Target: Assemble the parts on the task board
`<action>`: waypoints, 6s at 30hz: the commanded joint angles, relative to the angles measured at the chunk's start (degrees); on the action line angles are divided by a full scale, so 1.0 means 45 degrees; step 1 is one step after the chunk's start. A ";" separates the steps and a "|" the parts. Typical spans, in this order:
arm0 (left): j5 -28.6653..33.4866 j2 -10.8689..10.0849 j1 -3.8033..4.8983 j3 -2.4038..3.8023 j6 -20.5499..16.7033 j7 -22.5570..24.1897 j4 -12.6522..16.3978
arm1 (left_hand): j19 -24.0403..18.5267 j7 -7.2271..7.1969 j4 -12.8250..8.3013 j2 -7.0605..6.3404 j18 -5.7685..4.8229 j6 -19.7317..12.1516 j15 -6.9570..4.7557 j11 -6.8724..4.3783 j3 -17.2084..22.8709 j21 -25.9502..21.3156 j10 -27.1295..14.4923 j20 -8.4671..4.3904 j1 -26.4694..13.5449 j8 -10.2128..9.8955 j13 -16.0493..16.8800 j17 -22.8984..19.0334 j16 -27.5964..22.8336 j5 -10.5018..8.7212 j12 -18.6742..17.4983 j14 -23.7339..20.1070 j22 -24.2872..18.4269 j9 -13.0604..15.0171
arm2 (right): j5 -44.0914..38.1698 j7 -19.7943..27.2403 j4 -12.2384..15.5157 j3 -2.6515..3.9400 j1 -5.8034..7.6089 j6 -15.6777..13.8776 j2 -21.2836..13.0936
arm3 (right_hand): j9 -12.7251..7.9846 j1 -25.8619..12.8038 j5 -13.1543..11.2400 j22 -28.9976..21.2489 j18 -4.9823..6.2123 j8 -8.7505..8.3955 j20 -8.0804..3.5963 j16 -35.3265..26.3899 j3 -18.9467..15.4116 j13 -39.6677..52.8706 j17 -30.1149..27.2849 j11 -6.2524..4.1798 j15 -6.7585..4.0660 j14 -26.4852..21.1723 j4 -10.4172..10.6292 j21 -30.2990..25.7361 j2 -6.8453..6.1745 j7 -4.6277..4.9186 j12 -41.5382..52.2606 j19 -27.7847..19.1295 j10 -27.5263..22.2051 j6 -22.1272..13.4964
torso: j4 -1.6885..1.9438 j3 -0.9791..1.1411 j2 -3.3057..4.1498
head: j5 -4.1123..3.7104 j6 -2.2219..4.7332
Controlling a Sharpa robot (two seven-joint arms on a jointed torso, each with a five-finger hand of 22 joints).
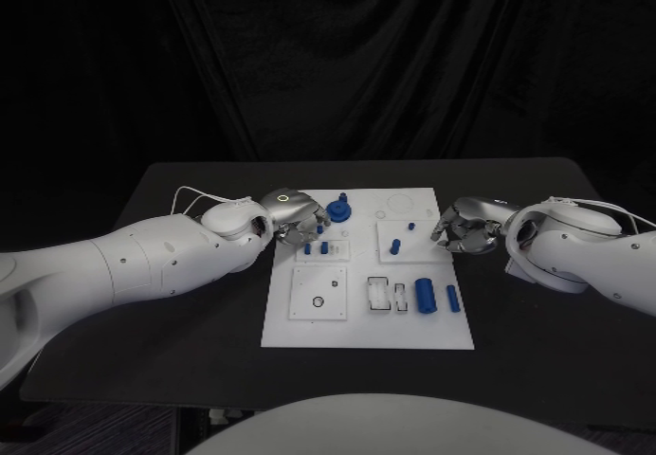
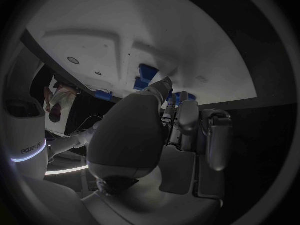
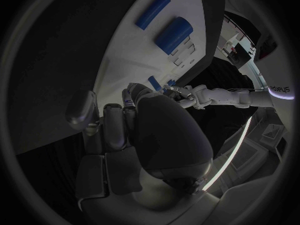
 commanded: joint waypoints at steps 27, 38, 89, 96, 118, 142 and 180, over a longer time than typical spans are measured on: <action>0.2742 -0.2979 0.0301 0.0089 -0.4882 0.2712 0.2599 | -1.2200 0.0426 0.0378 0.0011 0.0669 0.0855 -0.0129 -0.0702 0.0375 0.0474 -0.1867 0.1232 0.0317 0.0214 0.1193 -0.5412 -0.5304 0.0842 0.2885 -0.6191 0.0129 -0.0833 | -0.0246 -0.0203 0.0505 0.0014 0.1017 -0.0806 -0.0352 | 0.0133 0.0114 0.0031 0.0887 0.0278 0.0343 -0.0012 -0.0598 0.0468 -0.4517 -0.0221 0.0021 0.0027 -0.0061 -0.0254 -0.1087 -0.0507 -0.0037 -0.4626 -0.0390 -0.4820 0.0424 | -0.0014 -0.0029 0.0007 | 0.0395 0.0001; 1.2310 -0.4738 0.0394 0.0026 -0.1740 0.7595 0.5007 | -1.6019 0.1065 0.1175 0.0833 0.0685 0.1002 0.1905 0.1251 -0.0603 -0.4223 -0.3698 0.2034 0.0137 0.0184 0.0403 -0.8409 -0.8886 0.3547 0.4297 -1.1321 -0.1645 -0.1089 | -0.1907 -0.1099 0.0769 0.0014 0.1756 -0.0540 -0.0128 | 0.0501 -0.0014 0.0798 -0.0427 0.0986 0.0312 0.0466 -0.4074 0.0598 -0.7261 -0.3076 0.0785 0.0670 -0.3368 -0.0643 -0.6418 -0.1582 0.0389 -0.8164 -0.3639 -0.9289 -0.0667 | 0.0136 -0.0104 0.0038 | 0.0552 0.0001; 1.9639 -0.5741 0.0036 0.0000 0.3756 0.9380 0.7307 | -1.8662 0.0151 -0.0433 0.3170 0.1114 -0.6068 -0.0071 -0.0995 -0.5542 -2.0014 -0.9525 0.0527 -0.1426 -0.0371 -0.3904 -1.3247 -1.6675 0.5651 0.0375 -1.6531 -1.6575 -0.4532 | -0.3828 -0.0637 -0.0284 0.0011 0.0061 -0.1939 0.0627 | 0.1417 -0.0581 0.1977 0.0775 0.0782 0.2733 0.0713 -0.1930 0.2092 -1.0591 -0.4185 0.0960 0.0814 -0.2982 -0.1418 -0.3579 -0.1976 0.0292 -0.8083 -0.2611 -0.9292 -0.1365 | 0.1196 -0.0956 0.0844 | -0.1002 0.0001; 1.9602 -0.5681 0.0027 0.0000 0.3624 0.9306 0.7156 | -1.8653 -0.0429 0.0478 0.3624 0.0960 -0.6866 -0.0486 -0.1611 -0.6243 -2.0044 -0.9767 -0.0109 -0.1386 -0.0445 -0.3977 -1.3266 -1.6759 0.4989 -0.0369 -1.6526 -1.6646 -0.4625 | -0.3602 -0.0663 -0.0298 0.0011 0.0060 -0.1853 0.0595 | 0.1444 -0.0706 0.1969 0.0801 0.0755 0.2718 0.0696 -0.1847 0.2141 -1.0687 -0.4164 0.0918 0.0786 -0.2862 -0.1438 -0.3394 -0.1973 0.0278 -0.8073 -0.2497 -0.9057 -0.1360 | 0.1195 -0.0990 0.0842 | -0.1015 0.0001; 1.9667 -0.5439 -0.0021 0.0000 0.3878 0.8851 0.6705 | -1.8566 -0.1934 0.1654 0.4296 0.1080 -0.8366 0.1102 -0.0676 -0.6116 -1.9942 -0.9869 0.1623 -0.0303 -0.0561 -0.3969 -1.3241 -1.6686 0.5039 -0.0366 -1.6514 -1.6262 -0.4745 | -0.3380 -0.0851 -0.0509 0.0009 0.0000 -0.1317 0.0621 | 0.1496 -0.1015 0.1683 0.0770 0.0747 0.2659 0.0650 -0.1836 0.2207 -1.0951 -0.4328 0.0856 0.0738 -0.2763 -0.1439 -0.3361 -0.1952 0.0263 -0.8215 -0.2410 -0.8759 -0.1404 | 0.1212 -0.0998 0.0840 | -0.1086 0.0001; 1.9684 -0.5353 -0.0058 0.0000 0.4124 0.8670 0.6543 | -1.8503 -0.1486 0.1562 0.4268 0.1251 -0.8355 0.1485 -0.0187 -0.5840 -1.9911 -0.9853 0.2170 -0.0021 -0.0557 -0.3945 -1.3181 -1.6480 0.5277 -0.0163 -1.6467 -1.6156 -0.4741 | -0.2762 -0.0307 -0.0873 0.0010 -0.0223 -0.1837 0.0792 | 0.1790 -0.0832 0.1537 0.0888 0.0677 0.2972 0.0477 -0.1676 0.2432 -1.1407 -0.4371 0.0647 0.0543 -0.2425 -0.1926 -0.2935 -0.1536 0.0334 -0.8336 -0.2008 -0.7641 -0.0774 | 0.1199 -0.0985 0.0846 | -0.1088 0.0001; 1.9685 -0.5340 -0.0231 0.0000 0.4250 0.8384 0.6344 | -1.8445 -0.0743 0.1286 0.4192 0.1461 -0.8113 0.1550 0.0345 -0.5404 -1.9891 -0.9872 0.2453 0.0222 -0.0516 -0.3912 -1.3166 -1.6398 0.5451 0.0137 -1.6457 -1.6098 -0.4705 | -0.2296 0.0219 -0.0385 0.0116 -0.0207 -0.3535 0.0346 | 0.2394 -0.0626 0.1461 0.1012 0.0577 0.3283 0.0179 -0.1681 0.2380 -1.2006 -0.4446 0.0352 0.0258 -0.1970 -0.2431 -0.2444 -0.1376 0.0137 -0.8966 -0.1511 -0.6120 -0.0320 | 0.1204 -0.0978 0.0858 | -0.1067 0.0001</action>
